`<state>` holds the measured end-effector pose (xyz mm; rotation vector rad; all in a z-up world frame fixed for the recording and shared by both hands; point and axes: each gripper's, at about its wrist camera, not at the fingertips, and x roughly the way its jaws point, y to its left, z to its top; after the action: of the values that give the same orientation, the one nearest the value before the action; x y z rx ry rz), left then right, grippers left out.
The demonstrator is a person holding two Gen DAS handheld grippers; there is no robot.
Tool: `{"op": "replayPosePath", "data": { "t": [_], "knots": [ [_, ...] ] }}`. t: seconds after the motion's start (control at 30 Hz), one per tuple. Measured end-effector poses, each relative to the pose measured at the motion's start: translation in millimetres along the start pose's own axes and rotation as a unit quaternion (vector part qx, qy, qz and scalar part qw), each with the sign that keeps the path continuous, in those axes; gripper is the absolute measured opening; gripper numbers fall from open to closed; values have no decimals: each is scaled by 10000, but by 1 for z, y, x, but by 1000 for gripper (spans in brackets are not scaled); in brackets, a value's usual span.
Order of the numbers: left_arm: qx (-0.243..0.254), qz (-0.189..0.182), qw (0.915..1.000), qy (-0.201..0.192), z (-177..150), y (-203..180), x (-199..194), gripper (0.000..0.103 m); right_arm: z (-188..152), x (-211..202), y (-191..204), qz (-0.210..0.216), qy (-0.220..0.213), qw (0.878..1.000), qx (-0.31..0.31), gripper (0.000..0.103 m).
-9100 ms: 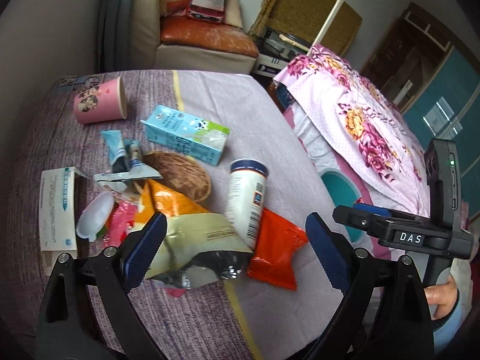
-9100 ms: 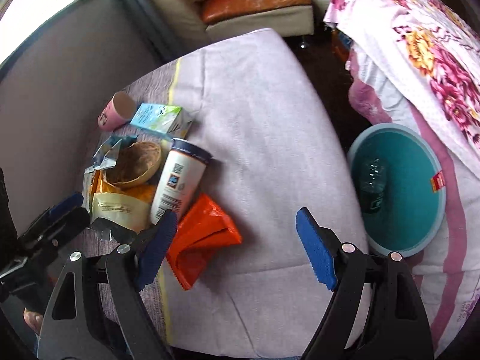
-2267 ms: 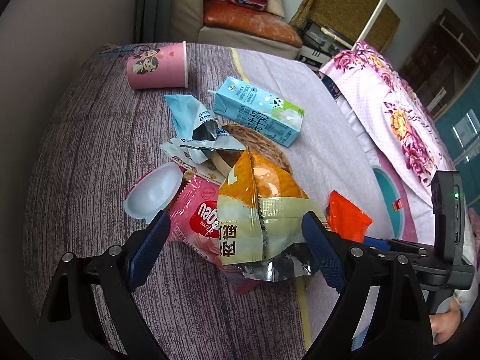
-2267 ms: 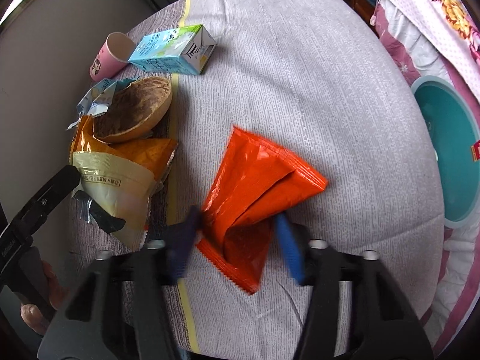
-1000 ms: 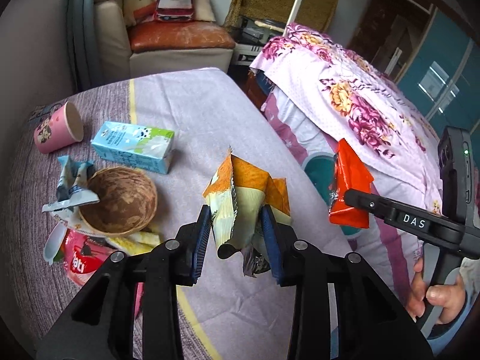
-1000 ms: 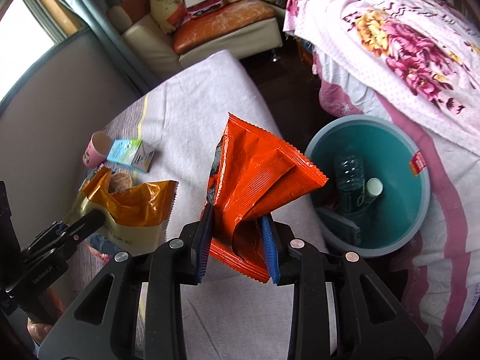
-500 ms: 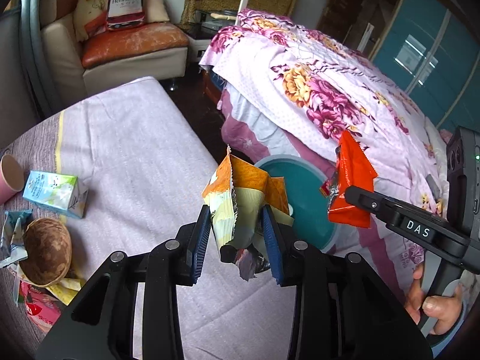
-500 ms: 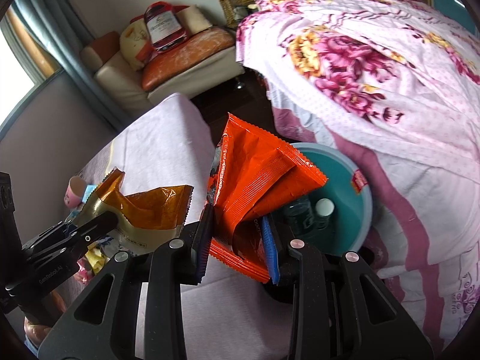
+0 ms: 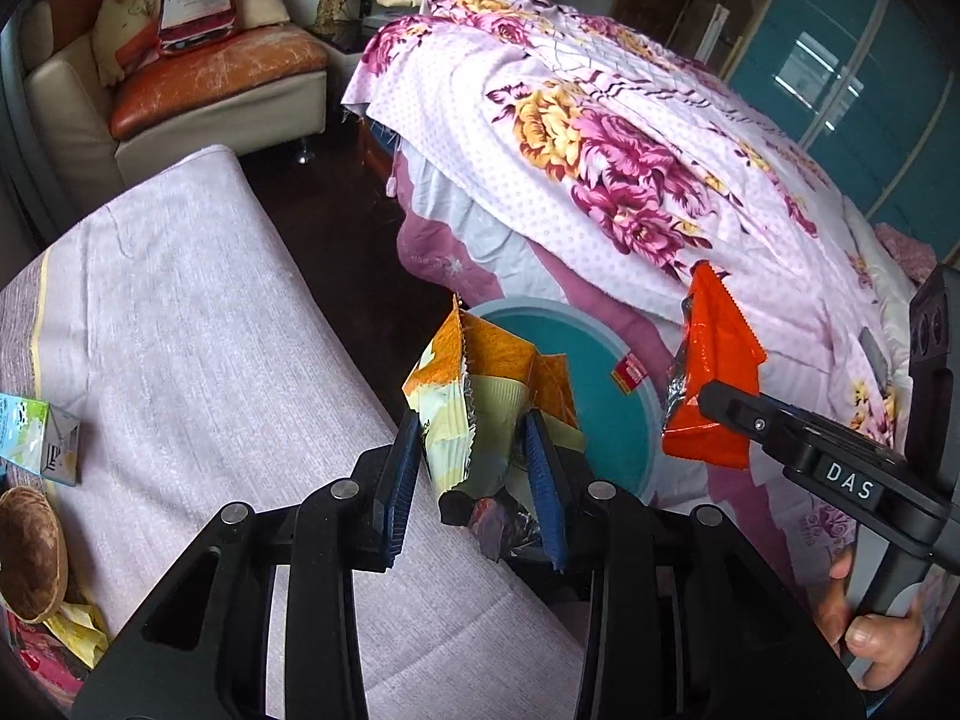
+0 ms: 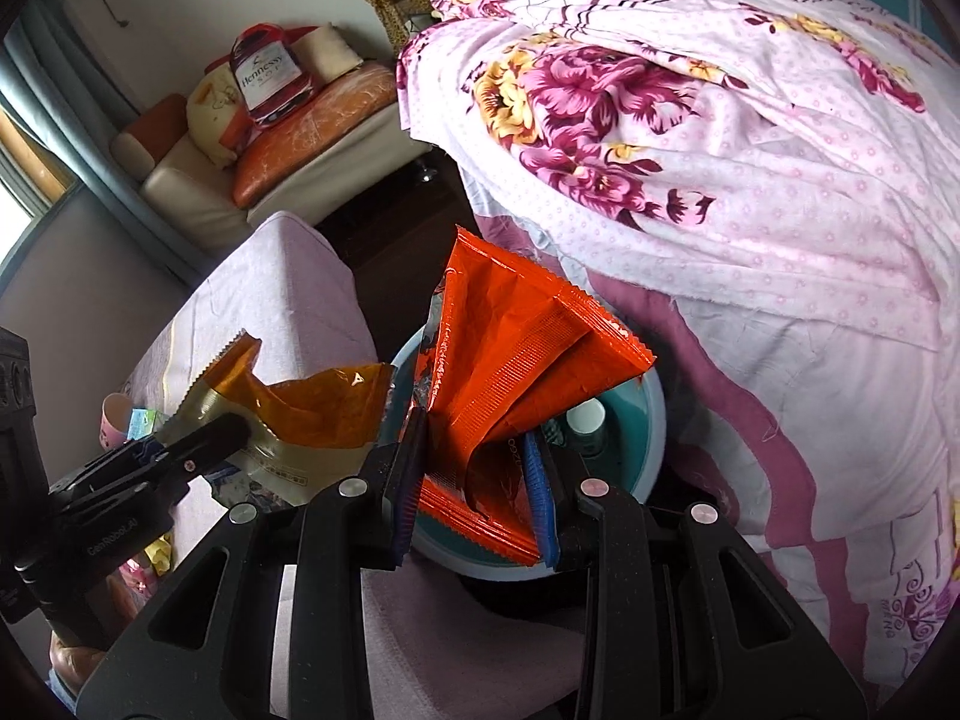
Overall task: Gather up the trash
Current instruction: 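Drop the chip bag into the wastebasket with the left tool while the right tool holds the packet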
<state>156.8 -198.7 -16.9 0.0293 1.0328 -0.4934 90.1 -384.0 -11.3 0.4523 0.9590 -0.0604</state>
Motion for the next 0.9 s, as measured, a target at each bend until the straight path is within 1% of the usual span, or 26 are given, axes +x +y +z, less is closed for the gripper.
{"op": "replayPosePath", "data": {
  "t": [0.3, 0.33, 0.4, 0.43, 0.47, 0.5, 0.57, 0.67, 0.9],
  "knots": [
    [108, -30, 9998, 183, 7, -11, 25, 36, 6, 7, -9, -87, 60, 9999, 45, 29],
    [109, -28, 9997, 201, 8, -12, 27, 38, 7, 8, -10, -100, 61, 9999, 47, 29],
    [117, -17, 9997, 212, 8, -14, 30, 47, 9, 9, -11, -124, 65, 9999, 44, 29],
    [119, 20, 9997, 199, 8, -14, 31, 56, 9, 9, -11, -142, 74, 9999, 41, 29],
    [125, 22, 9998, 184, 9, -14, 31, 62, 9, 10, -11, -152, 81, 9998, 37, 29],
    [133, 28, 9998, 166, 8, -14, 31, 65, 10, 11, -11, -166, 92, 9998, 32, 29],
    [135, 81, 9998, 138, 8, -13, 31, 81, 10, 13, -10, -186, 117, 9998, 25, 29],
    [130, 131, 9997, 128, 6, -10, 30, 87, 10, 16, -9, -205, 160, 9997, 10, 29],
    [102, 155, 9995, 252, -6, 2, 26, 89, 11, 21, -4, -239, 218, 9995, -8, 30]
  ]
}}
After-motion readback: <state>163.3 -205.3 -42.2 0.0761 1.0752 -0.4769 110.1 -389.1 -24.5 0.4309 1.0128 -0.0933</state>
